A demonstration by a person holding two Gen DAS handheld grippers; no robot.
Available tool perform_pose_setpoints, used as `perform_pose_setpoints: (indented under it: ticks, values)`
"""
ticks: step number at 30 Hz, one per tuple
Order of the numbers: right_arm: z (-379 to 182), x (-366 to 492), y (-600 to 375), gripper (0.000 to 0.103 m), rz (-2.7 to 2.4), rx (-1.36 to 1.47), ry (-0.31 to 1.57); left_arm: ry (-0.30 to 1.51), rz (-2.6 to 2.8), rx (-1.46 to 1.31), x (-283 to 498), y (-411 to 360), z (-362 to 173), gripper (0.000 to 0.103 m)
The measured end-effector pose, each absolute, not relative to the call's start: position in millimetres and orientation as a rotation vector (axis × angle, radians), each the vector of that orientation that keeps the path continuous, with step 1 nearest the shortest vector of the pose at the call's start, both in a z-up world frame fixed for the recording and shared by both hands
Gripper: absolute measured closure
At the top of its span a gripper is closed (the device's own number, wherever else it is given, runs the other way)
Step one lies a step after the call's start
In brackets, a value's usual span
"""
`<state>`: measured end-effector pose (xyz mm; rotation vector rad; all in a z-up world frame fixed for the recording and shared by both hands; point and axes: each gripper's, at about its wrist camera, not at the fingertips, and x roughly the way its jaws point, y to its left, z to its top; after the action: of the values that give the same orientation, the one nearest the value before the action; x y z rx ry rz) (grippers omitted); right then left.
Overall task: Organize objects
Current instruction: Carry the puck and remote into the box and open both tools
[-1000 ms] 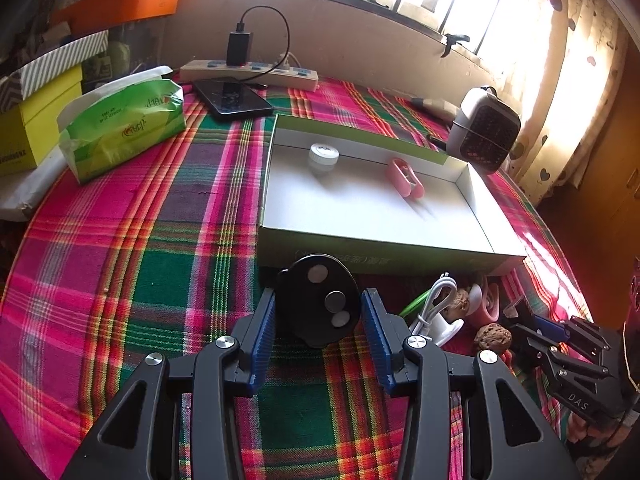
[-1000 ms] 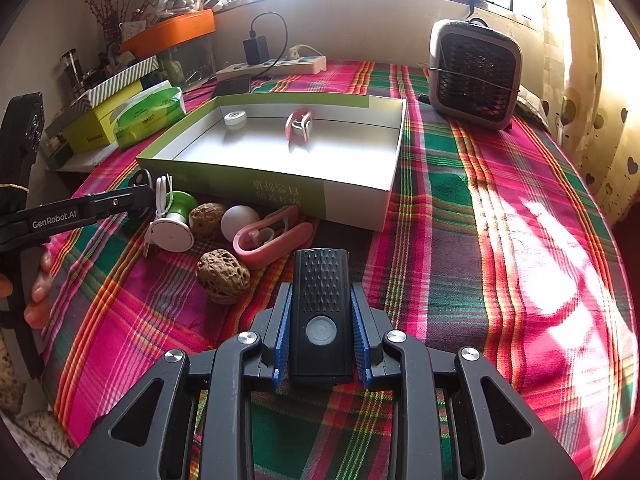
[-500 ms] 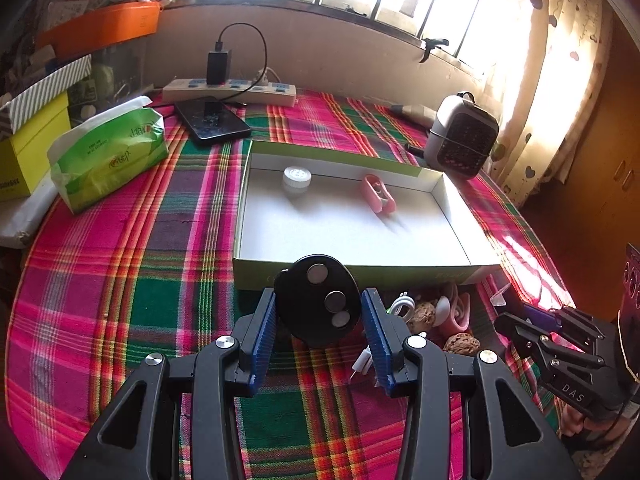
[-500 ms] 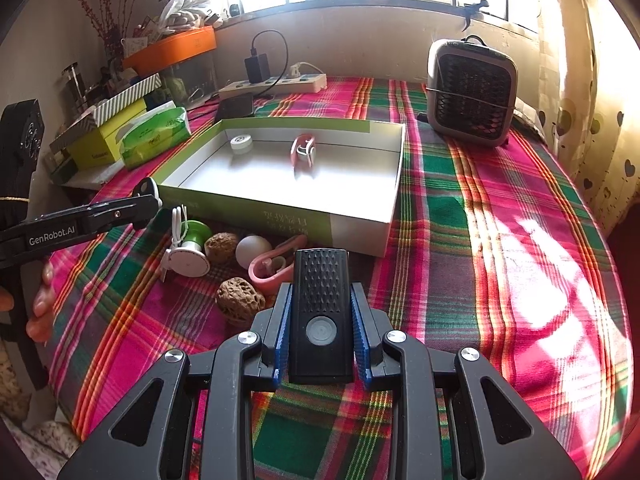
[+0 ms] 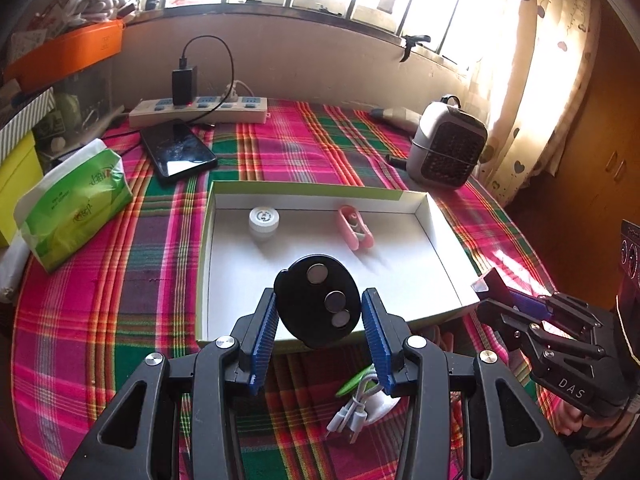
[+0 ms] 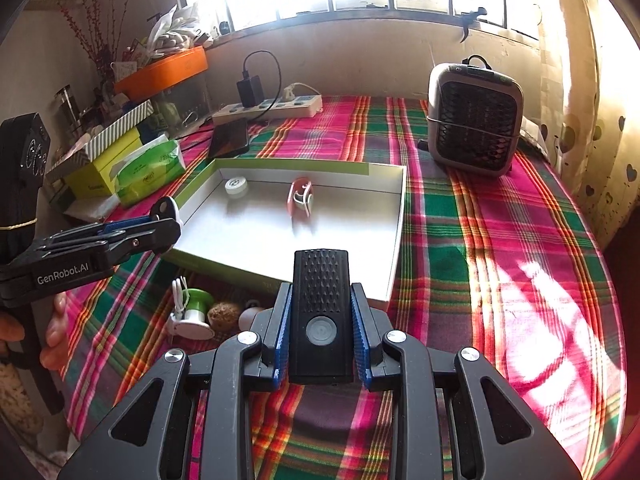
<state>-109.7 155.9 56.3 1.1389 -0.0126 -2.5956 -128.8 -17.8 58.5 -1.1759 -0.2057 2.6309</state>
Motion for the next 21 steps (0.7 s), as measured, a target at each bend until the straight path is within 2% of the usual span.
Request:
perform_pose_setpoints:
  ticks: [21]
  values:
    - [55,-198,151,0.075,-2.615,1.239,-0.096,-0.111,2.600,-1.228,-205,4,50,0.062]
